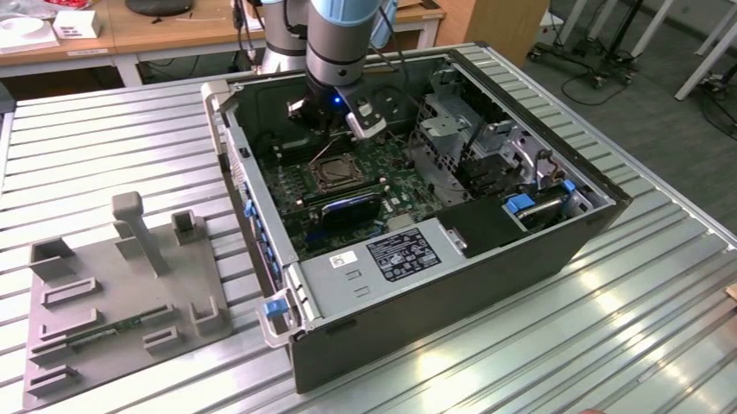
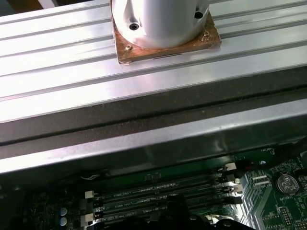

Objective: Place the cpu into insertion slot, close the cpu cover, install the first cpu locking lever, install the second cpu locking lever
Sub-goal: 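Install the first cpu locking lever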

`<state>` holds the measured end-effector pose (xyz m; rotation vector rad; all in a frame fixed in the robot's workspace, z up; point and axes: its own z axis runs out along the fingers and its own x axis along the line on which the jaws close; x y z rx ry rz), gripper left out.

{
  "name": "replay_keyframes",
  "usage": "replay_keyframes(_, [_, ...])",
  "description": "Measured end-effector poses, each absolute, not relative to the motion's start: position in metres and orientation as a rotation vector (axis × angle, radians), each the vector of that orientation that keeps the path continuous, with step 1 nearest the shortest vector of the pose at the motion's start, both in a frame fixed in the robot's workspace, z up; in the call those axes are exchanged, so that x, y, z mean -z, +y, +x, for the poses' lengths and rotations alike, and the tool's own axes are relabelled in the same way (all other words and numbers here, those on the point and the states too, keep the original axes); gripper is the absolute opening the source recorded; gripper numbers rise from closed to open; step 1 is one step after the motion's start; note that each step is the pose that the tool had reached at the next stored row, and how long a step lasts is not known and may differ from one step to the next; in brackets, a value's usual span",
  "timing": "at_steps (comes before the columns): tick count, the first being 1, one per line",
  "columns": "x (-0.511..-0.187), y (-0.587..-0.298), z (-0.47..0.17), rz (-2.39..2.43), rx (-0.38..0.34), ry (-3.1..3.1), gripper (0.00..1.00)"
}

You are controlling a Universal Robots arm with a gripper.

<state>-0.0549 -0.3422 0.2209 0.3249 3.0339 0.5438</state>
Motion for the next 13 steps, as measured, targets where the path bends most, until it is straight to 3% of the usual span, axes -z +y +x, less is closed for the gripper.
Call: replay_keyframes(13, [-0.2196, -0.346, -0.0551, 0.325, -0.544, 3.034, 0.1])
